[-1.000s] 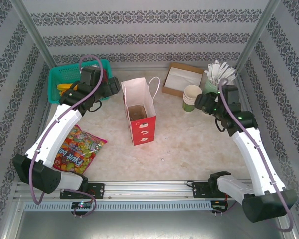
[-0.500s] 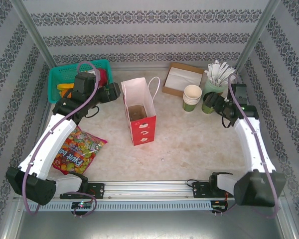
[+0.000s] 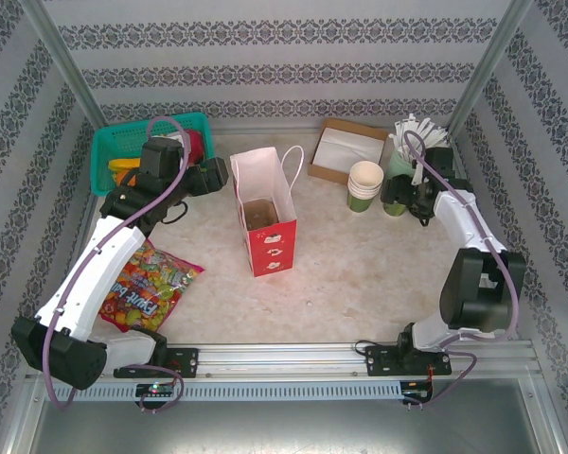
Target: Pack the takeout coffee
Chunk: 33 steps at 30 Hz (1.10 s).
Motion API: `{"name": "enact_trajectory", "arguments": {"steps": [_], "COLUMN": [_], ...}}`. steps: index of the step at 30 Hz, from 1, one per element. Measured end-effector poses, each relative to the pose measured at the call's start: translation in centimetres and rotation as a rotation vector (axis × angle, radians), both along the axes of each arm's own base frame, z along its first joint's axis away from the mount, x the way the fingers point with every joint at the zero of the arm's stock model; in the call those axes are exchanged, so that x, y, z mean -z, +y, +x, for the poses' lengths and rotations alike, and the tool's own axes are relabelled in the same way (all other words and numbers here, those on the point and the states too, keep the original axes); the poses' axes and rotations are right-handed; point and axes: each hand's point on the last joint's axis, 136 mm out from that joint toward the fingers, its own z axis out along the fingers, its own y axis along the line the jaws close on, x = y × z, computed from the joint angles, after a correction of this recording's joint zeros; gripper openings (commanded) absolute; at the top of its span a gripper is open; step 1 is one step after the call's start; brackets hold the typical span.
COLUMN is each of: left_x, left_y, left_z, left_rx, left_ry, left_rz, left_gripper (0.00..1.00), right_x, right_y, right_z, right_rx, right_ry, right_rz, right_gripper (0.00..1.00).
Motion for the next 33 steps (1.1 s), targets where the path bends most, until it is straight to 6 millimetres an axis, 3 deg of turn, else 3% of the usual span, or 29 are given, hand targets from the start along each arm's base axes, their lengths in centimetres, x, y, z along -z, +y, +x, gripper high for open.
{"name": "enact_trajectory", "arguments": {"steps": [13,33], "left_x": [0.5,0.5], "left_y": [0.2,0.2], "left_z": [0.2,0.2], "left_rx": [-0.012,-0.014], "left_ry": [0.011,0.011], "left_rz": [0.012,0.014], "left_gripper": [1.0,1.0], "right_x": [0.3,1.9], "right_y": [-1.0,-0.5], "right_z": [2.9,4.2], "right_rx": [-0.008,-0.044], "right_ry": [-0.031,-0.006], "right_rz": [0.009,0.07], "right_gripper": [0.98,0.98]}}
